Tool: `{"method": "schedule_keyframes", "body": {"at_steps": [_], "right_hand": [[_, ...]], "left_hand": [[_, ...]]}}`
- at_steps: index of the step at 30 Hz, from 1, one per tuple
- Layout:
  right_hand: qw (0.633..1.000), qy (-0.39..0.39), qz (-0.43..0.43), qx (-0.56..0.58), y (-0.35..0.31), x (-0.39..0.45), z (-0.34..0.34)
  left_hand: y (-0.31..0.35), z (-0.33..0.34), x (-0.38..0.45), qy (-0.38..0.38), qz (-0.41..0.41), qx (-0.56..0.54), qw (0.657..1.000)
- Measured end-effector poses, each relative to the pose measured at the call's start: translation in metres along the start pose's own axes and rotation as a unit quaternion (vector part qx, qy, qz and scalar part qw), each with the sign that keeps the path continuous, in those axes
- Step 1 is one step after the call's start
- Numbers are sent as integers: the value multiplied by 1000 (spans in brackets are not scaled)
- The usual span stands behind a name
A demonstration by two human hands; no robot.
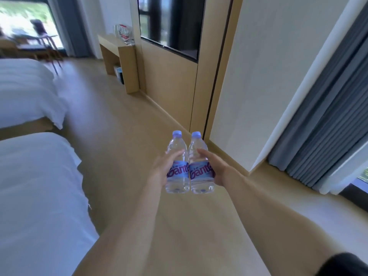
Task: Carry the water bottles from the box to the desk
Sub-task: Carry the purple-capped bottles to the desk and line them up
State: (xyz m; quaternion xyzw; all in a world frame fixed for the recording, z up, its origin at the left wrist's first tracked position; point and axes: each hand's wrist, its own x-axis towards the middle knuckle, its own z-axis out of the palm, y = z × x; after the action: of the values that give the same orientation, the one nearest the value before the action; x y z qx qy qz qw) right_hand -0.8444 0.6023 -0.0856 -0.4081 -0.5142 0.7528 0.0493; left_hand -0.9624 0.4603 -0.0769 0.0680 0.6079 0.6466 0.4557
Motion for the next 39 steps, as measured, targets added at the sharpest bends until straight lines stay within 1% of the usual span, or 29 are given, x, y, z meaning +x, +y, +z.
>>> {"method": "schedule_keyframes", "body": {"at_steps": [7,12,15,19,24,26,33,39], "right_hand": [[997,-76,10,-29,-42,95,37],[988,-148,19,-44,-79,176,56],[982,-175,38,-55,-109,219,63],[971,-222,48,-70,-151,271,73],[960,-264,53,-72,-187,326,91],[958,-270,60,-76,-195,347,97],[951,-289,58,-94,-223,414,134],[955,-260,57,-133,-256,492,189]], "left_hand": [[35,-32,62,85,24,-31,996],[64,-41,122,145,40,-44,988],[84,-43,159,179,54,-63,980],[118,-43,204,200,68,-89,973],[153,-52,250,240,63,-82,965],[161,-60,266,239,63,-87,965],[188,-104,327,272,53,-91,957],[226,-166,401,247,46,-104,962]]}}
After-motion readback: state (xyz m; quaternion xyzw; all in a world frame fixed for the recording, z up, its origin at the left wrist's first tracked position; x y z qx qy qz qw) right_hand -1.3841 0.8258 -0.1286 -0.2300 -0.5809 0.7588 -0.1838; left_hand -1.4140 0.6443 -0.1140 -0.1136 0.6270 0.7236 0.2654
